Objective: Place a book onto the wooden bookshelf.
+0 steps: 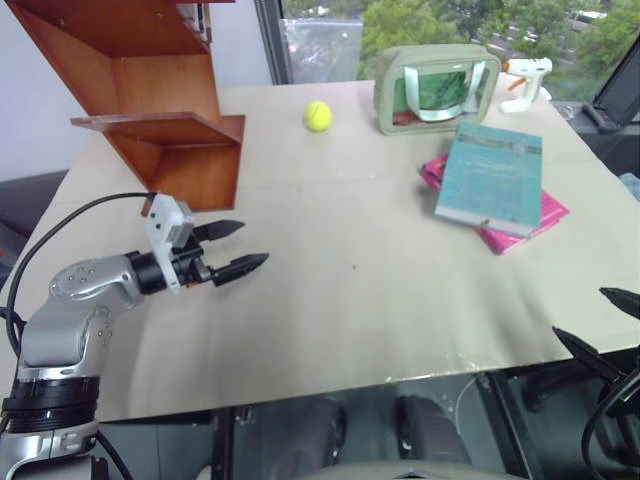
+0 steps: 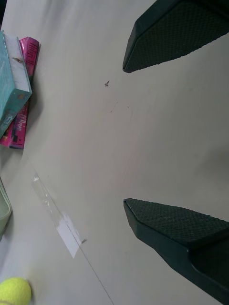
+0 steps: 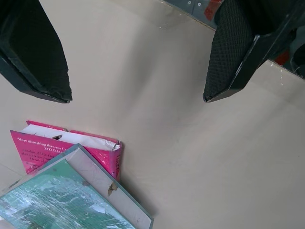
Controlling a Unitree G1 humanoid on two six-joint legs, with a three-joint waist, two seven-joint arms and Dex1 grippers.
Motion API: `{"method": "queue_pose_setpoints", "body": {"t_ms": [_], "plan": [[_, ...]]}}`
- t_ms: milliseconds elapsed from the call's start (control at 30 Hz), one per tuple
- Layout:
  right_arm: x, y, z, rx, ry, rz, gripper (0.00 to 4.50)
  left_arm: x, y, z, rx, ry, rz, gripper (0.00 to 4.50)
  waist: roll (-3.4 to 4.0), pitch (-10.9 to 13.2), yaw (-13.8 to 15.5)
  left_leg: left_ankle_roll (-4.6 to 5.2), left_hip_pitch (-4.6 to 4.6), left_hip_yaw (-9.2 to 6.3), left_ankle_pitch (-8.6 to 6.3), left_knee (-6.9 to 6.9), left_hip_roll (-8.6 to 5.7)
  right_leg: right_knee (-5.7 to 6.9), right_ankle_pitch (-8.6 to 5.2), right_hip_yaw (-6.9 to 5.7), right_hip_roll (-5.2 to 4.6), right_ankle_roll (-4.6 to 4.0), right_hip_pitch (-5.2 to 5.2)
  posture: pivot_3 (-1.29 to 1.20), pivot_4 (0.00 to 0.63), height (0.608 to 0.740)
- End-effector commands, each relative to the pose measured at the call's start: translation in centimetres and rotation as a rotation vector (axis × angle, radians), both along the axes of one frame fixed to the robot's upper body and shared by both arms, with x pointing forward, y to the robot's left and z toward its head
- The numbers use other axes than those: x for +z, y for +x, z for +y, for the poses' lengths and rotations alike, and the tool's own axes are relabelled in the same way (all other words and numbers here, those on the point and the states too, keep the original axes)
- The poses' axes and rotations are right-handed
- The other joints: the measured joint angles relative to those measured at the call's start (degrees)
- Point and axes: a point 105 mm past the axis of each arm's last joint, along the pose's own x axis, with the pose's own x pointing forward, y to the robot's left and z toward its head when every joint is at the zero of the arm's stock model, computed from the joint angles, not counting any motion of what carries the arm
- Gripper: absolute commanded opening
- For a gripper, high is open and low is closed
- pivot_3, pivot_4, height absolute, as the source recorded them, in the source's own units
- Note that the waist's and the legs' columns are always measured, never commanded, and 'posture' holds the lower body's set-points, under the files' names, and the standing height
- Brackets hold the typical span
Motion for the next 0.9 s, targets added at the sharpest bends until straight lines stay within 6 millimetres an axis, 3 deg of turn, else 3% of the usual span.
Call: {"method": "queue_pose_setpoints", "body": {"t_ms": [33, 200, 300, 400, 467, 600, 733, 900], "plan": [[0.9, 0.3, 0.3, 0.002, -0.024, -0.041, 4.5, 1.2, 0.0, -0.3, -0.043, -0.001, -0.035, 4.43, 0.0, 0.0, 0.0, 0.0, 0.0, 0.0, 0.0, 0.0, 0.0, 0.0, 0.0, 0.0, 0.0, 0.0, 0.0, 0.0, 0.15, 0.74], [1.0, 2.3, 0.0, -0.059, 0.002, -0.061, 4.5, 2.5, -0.2, -2.2, -0.139, -0.073, -0.046, 4.43, 0.0, 0.0, -0.1, 0.0, 0.0, 0.01, 0.0, 0.02, -0.01, 0.0, 0.0, 0.0, -0.01, 0.01, 0.01, 0.0, 0.15, 0.74], [1.3, 3.6, -0.4, -0.096, 0.004, -0.073, 3.02, 2.6, -0.5, -2.8, -0.176, -0.075, -0.046, 4.5, 0.01, 0.0, -0.1, -0.07, -0.03, 0.0, 0.04, 0.0, 0.0, 0.0, 0.0, 0.0, 0.01, -0.01, -0.04, 0.0, 0.15, 0.74], [2.0, 5.8, -1.3, -0.163, -0.004, -0.103, 1.87, 2.9, -0.8, -4.0, -0.223, -0.067, -0.064, 4.5, 0.02, 0.0, -0.2, -0.21, -0.05, 0.01, 0.13, -0.01, 0.0, 0.0, 0.01, 0.01, 0.0, -0.01, -0.06, 0.0, 0.15, 0.74], [2.2, 8.7, -3.1, -0.29, -0.075, -0.099, 1.87, 3.4, -1.1, -5.7, -0.286, -0.074, -0.084, 4.5, 0.03, 0.0, 0.0, -0.21, -0.06, 0.07, 0.13, 0.0, -0.02, -0.03, 0.01, 0.05, -0.02, -0.01, -0.06, 0.0, 0.15, 0.74], [3.4, 14.4, -5.5, -0.384, -0.128, -0.098, 1.87, 4.3, -1.2, -8.0, -0.359, -0.095, -0.128, 4.5, 0.03, 0.1, -0.5, -0.23, -0.08, 0.18, 0.16, 0.07, -0.08, -0.03, 0.03, 0.09, -0.04, -0.01, -0.06, 0.0, 0.15, 0.74], [4.2, 19.2, -8.8, -0.509, -0.181, -0.123, 1.87, 4.6, -1.1, -8.8, -0.372, -0.107, -0.144, 4.5, 0.03, 0.1, -0.6, -0.24, -0.15, 0.22, 0.18, -0.02, -0.01, 0.03, 0.03, 0.08, 0.03, -0.05, -0.25, 0.0, 0.15, 0.74], [4.3, 23.5, -9.9, -0.549, -0.127, -0.115, 1.87, 4.6, -1.1, -9.0, -0.346, -0.12, -0.154, 4.5, 0.06, 0.1, -1.6, -0.21, -0.59, 0.46, 0.16, -0.2, -0.05, -0.02, 0.03, 0.31, -0.02, -0.06, -0.86, 0.0, 0.15, 0.74]]}}
